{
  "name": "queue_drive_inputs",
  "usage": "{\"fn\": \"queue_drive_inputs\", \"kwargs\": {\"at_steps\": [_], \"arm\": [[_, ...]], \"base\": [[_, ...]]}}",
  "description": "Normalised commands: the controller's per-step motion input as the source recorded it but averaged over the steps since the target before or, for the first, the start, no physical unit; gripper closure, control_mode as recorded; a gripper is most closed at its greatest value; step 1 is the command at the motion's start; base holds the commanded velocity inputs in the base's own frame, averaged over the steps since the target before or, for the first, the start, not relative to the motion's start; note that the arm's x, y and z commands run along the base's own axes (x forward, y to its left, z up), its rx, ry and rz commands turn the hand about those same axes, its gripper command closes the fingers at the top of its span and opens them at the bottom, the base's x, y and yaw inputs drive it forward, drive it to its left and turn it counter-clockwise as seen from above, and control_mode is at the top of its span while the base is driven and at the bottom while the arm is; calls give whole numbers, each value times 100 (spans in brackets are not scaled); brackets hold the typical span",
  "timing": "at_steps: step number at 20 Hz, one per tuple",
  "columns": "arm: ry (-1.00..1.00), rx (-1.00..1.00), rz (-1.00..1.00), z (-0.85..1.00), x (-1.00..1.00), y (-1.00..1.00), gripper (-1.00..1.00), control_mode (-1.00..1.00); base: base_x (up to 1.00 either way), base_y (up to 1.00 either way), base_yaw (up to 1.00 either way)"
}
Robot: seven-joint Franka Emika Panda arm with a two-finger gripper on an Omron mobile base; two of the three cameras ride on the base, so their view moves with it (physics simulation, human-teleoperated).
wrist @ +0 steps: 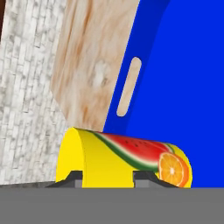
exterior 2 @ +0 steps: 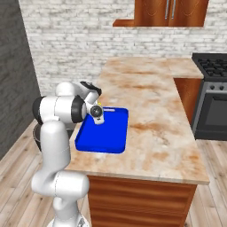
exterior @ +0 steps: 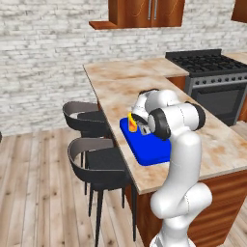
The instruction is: There is a tray on the dining counter. Grab the cup, mug, and pitcher and place them on the tray. The pitcher may be placed next to the tray if it cannot fit the tray.
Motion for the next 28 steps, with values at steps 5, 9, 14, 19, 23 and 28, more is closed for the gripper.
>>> {"fn": "queue_drive_inputs", "kwargs": {"at_steps": [5,9,14,19,23,28], "arm": [[0,0,0,0,0,0,-100,-100],[0,0,0,0,0,0,-100,-100],[0,0,0,0,0,0,-100,-100],[0,0,0,0,0,0,-100,-100],[0,0,0,0,0,0,-100,-100],[0,0,0,27,0,0,-100,-100]], "base": [[0,0,0],[0,0,0],[0,0,0],[0,0,0],[0,0,0],[0,0,0]]}}
